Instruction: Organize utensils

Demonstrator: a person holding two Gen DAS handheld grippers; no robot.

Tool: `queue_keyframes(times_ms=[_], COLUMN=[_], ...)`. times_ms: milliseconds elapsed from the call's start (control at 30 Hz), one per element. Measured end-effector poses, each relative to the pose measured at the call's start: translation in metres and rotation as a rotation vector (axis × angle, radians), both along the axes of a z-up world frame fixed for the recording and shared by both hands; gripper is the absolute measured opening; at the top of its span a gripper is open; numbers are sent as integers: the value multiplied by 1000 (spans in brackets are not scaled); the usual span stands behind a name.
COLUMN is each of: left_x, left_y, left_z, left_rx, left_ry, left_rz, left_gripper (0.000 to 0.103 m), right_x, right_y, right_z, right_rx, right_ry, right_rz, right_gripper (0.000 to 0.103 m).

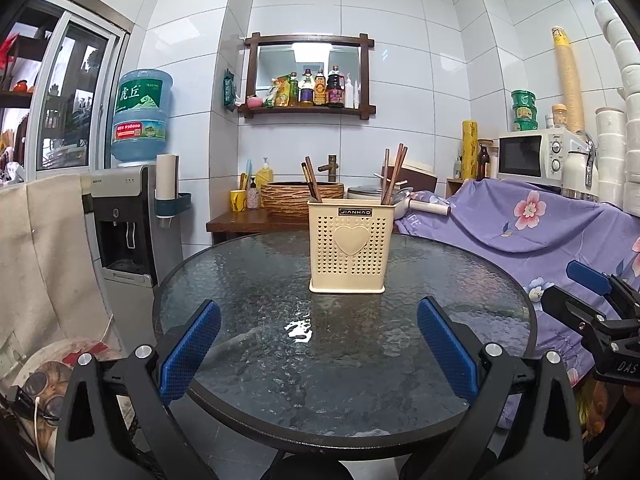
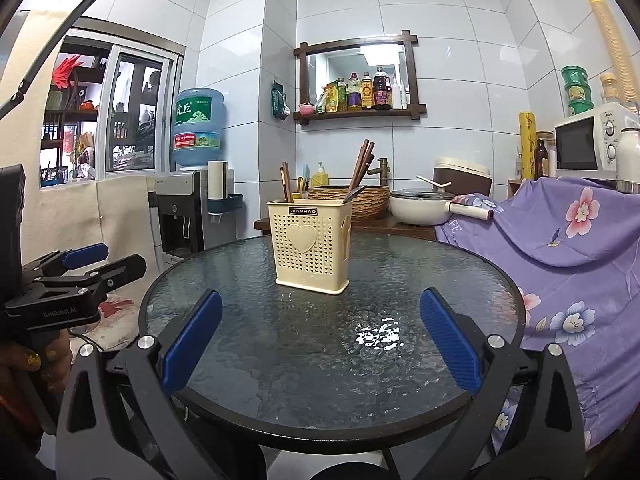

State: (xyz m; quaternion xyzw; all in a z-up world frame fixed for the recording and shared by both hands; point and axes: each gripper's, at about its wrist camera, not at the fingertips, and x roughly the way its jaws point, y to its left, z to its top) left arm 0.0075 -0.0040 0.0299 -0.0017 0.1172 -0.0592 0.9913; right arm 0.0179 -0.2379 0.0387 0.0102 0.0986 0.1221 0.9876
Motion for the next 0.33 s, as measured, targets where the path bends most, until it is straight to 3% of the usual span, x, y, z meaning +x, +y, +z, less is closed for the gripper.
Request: queue_keyframes(times_ms=[333], left_x=[2], left_y=[-1], left_z=[2], left_rx=[-2], left_ry=[9], left_rz=[13], left_gripper=[97], right_x=[-1], right_y=[4], right_z=[-1], right_rx=[-4], right_ry=[1], right_rz=[4], right_gripper=[97])
